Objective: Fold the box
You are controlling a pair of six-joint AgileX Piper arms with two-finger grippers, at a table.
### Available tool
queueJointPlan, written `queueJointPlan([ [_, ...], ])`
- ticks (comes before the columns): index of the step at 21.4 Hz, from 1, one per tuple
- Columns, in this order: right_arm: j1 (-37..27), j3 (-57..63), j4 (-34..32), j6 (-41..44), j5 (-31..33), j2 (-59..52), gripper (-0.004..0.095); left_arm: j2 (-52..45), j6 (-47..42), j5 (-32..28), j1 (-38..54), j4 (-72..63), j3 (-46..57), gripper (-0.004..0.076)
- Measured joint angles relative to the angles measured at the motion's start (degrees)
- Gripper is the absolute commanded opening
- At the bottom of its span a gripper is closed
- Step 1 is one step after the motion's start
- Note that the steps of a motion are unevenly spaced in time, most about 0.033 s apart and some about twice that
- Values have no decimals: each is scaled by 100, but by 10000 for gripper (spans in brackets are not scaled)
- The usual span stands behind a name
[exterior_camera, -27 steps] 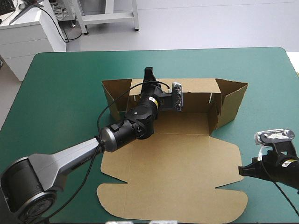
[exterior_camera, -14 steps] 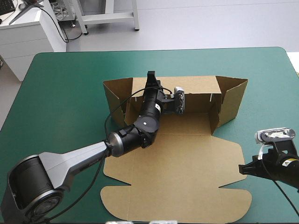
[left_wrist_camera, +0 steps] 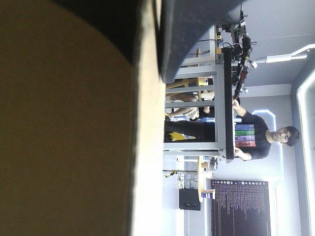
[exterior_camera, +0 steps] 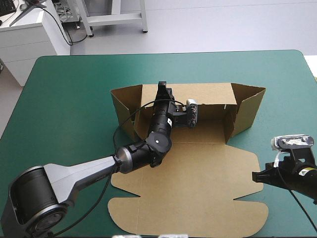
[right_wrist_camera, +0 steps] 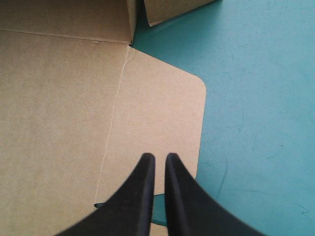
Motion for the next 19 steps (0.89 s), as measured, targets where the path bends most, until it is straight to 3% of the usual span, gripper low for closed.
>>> queueJointPlan([
  [1, 0, 0, 17, 3, -7, 0, 306, 0, 0, 0, 0, 0, 0, -8],
  [4, 0, 7, 41, 17, -14, 0, 692, 0, 5, 0, 0, 4, 0, -8],
  [6, 0, 31, 168, 17, -14, 13, 751, 0, 5, 0, 0, 4, 0, -8],
  [11, 0, 10, 1204, -527, -181, 77, 707, 0, 5, 19, -21, 4, 0, -8],
  [19, 0, -2185, 992, 8, -660, 1475, 627, -16, 5, 123, -273, 163, 228, -8],
])
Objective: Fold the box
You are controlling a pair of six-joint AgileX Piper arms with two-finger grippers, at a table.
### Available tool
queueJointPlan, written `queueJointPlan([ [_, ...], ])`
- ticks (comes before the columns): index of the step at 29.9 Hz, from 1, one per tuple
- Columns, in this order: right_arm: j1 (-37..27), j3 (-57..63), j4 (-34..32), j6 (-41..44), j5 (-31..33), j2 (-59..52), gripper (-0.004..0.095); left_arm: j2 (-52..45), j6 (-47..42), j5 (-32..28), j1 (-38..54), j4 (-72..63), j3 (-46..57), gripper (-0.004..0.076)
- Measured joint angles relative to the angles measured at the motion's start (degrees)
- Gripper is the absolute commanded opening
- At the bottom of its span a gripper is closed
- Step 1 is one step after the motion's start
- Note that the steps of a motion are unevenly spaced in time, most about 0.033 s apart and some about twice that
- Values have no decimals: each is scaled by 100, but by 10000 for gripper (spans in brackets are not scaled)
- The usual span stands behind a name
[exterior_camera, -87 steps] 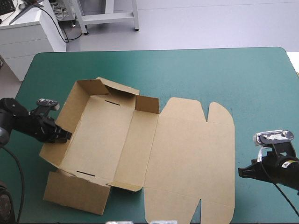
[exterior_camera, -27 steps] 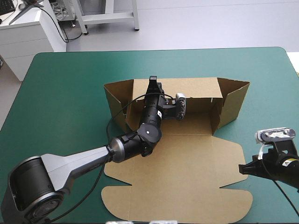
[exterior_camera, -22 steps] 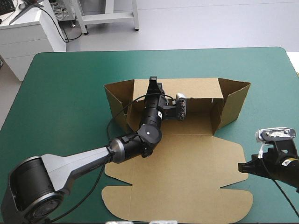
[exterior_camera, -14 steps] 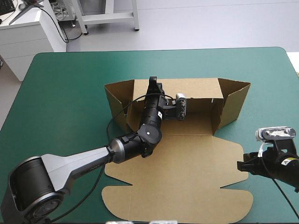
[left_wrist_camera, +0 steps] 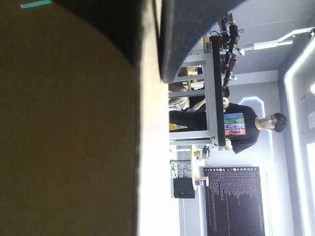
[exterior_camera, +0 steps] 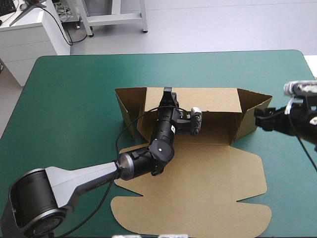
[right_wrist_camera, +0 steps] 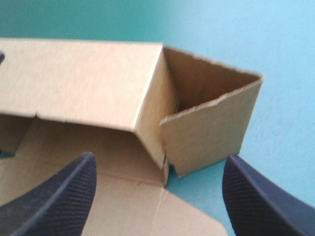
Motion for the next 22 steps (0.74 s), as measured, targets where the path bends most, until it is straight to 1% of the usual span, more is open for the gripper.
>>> queueJointPlan([
  [3, 0, -839, -330, 271, 24, 619, 625, -24, 0, 5, 0, 70, 60, -8],
  [6, 0, -1628, -545, 421, 216, 1389, 621, -24, 0, 5, -4, 91, 64, -8],
  [12, 0, -2719, -578, 588, 511, 2783, 621, -24, -6, 5, -4, 95, 69, -8],
  [17, 0, -3223, -578, 610, 617, 3664, 621, -24, -6, 5, -4, 95, 69, -8],
  [22, 11, -3284, -578, 610, 610, 4338, 621, -24, -135, 5, -4, 95, 69, -8],
])
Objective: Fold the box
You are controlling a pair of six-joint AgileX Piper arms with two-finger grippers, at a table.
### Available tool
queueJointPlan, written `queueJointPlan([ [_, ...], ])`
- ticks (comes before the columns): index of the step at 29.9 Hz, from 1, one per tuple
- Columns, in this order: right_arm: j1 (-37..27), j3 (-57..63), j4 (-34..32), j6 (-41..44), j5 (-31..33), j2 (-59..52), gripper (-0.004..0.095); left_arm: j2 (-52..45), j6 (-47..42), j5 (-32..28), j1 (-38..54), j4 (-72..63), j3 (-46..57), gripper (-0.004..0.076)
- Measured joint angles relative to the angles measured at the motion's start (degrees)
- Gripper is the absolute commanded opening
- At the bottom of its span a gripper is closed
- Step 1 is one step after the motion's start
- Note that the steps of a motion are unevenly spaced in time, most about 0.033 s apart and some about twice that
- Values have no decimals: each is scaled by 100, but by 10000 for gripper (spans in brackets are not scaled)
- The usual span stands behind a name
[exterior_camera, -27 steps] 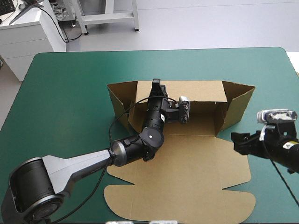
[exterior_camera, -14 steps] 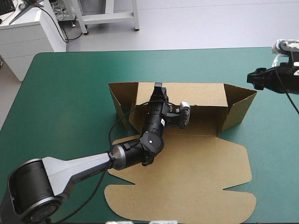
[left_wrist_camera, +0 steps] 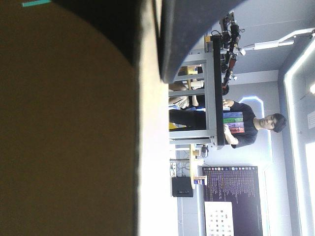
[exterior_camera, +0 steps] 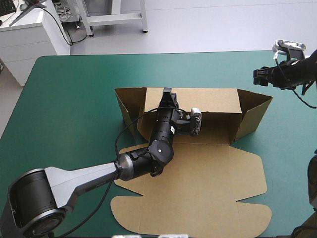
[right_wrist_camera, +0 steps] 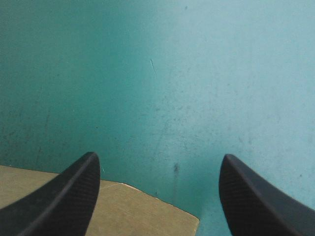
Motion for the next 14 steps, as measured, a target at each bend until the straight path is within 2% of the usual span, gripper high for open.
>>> queueJointPlan([
  [7, 118, 6, -72, -160, 178, 230, 621, 0, -128, 6, 0, 2, 0, -8],
  [14, 124, 6, -117, -393, 652, 223, 621, 0, -140, 54, -7, -16, 0, -8],
])
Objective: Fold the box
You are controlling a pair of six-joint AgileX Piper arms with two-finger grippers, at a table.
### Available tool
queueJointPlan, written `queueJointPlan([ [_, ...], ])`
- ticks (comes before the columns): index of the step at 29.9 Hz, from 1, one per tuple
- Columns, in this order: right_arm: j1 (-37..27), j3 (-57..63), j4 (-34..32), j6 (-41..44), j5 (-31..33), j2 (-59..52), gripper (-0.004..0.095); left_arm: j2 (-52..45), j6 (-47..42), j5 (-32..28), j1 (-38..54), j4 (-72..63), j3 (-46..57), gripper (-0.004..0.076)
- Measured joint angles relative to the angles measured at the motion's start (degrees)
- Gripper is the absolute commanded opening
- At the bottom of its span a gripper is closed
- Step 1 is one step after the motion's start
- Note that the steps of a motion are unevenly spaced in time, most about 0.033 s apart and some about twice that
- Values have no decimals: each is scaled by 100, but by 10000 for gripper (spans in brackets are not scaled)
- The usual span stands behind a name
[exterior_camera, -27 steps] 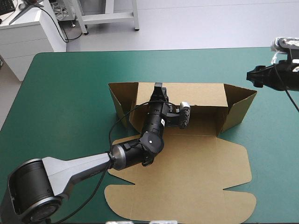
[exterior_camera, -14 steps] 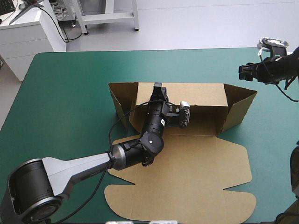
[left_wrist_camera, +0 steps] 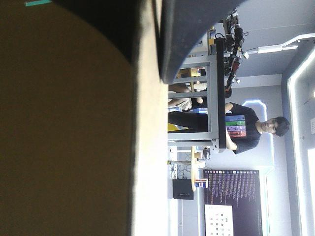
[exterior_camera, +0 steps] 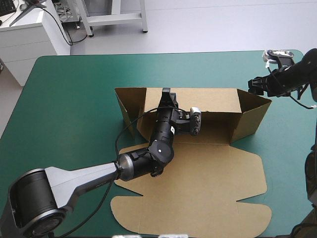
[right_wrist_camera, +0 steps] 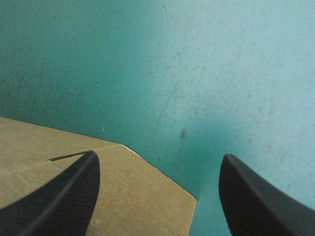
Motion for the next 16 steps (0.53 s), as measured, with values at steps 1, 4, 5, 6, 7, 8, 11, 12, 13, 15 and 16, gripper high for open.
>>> queueJointPlan([
  [1, 0, 0, 0, -15, 42, -6, 621, 0, -6, 5, -5, 0, 0, -8],
  [4, 0, 43, -6, -187, 210, -92, 621, 0, -6, 27, -11, -19, 0, -8],
  [5, 0, 99, -6, -247, 228, -152, 621, 0, -8, 32, -11, -24, 0, -8],
  [6, 0, 166, -6, -273, 236, -214, 621, 0, -8, 32, -11, -24, 0, -8],
  [7, 0, 275, -6, -304, 200, -303, 621, 0, -8, 45, -11, -30, 0, -8],
  [8, 0, 408, -1, -339, 121, -396, 621, 0, -8, 53, -11, -46, 0, -8],
  [11, 0, 866, 40, -447, -156, -670, 621, 0, -8, 57, -14, -86, 0, -8],
  [12, 0, 993, 49, -475, -255, -752, 621, 0, -8, 64, -22, -95, 0, -8],
  [13, -6, 1155, 70, -500, -384, -858, 621, -4, -8, 77, -30, -108, 0, -8],
  [15, -13, 1446, 110, -526, -630, -1066, 621, -4, -8, 70, -40, -120, 0, -8],
  [16, -18, 1606, 133, -534, -732, -1162, 621, -4, -8, 70, -40, -127, 0, -8],
])
